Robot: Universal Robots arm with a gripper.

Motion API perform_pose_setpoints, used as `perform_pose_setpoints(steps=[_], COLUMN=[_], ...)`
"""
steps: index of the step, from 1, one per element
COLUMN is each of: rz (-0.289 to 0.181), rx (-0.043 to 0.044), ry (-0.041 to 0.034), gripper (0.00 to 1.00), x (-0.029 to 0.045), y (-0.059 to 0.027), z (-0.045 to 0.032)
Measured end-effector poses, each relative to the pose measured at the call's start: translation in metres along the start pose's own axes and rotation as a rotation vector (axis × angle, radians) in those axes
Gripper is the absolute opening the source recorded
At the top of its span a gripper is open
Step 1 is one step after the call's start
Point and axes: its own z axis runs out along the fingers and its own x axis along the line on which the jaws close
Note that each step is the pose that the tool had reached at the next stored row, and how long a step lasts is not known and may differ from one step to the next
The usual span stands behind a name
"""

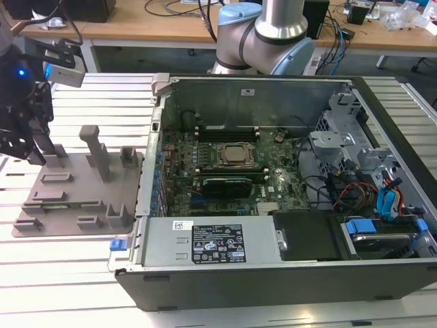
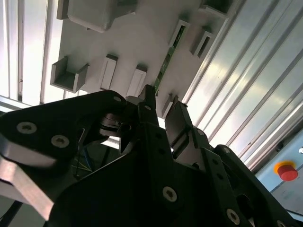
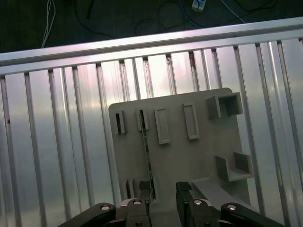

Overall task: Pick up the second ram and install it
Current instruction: 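Pick up the second ram and move it above second insertion slot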

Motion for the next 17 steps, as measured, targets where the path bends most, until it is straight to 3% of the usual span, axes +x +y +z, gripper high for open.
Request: perform_pose_setpoints(steps=[17], rz=[0.000], rx=[0.0000], ry=[0.0000], gripper=[0.36], x=[0.0006], y=[-0.0013], z=[0.0238])
